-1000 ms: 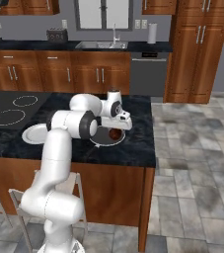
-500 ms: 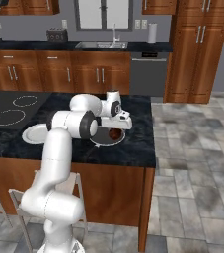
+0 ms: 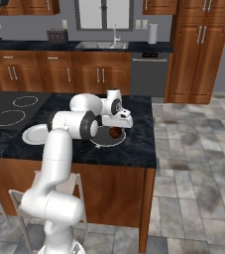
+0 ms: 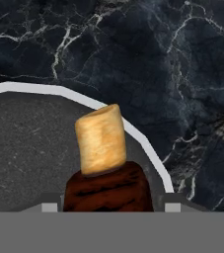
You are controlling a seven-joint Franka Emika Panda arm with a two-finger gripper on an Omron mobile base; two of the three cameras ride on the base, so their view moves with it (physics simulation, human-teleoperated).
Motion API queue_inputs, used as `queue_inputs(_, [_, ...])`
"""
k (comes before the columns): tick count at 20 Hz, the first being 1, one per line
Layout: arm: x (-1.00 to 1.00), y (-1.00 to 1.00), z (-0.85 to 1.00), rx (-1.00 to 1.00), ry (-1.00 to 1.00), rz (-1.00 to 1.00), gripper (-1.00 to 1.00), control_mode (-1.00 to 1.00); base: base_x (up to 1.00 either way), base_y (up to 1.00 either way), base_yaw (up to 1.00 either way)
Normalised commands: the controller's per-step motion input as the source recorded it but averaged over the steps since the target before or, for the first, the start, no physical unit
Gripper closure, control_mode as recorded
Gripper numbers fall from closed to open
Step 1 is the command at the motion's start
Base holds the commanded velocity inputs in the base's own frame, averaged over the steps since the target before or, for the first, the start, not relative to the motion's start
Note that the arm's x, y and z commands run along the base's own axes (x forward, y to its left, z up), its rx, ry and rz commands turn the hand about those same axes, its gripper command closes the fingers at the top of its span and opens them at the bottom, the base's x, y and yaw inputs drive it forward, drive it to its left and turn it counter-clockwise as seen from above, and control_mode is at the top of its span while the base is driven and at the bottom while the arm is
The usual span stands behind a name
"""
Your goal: Pick up the pan with the steak in it and place it on the dining table. Then place the steak on the plate.
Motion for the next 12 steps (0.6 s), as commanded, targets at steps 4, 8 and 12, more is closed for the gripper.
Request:
queue_inputs(4, [0.17, 0.05, 0.42, 0.00, 0.05, -0.05, 1.00, -1.00, 0.00, 0.00, 0.00])
queue_inputs(8, [-0.05, 0.06, 0.55, 0.00, 0.03, -0.01, 1.00, -1.00, 0.00, 0.00, 0.00])
queue_inputs(12, [-0.61, 0.00, 0.33, 0.00, 0.01, 0.05, 1.00, -1.00, 0.00, 0.00, 0.00])
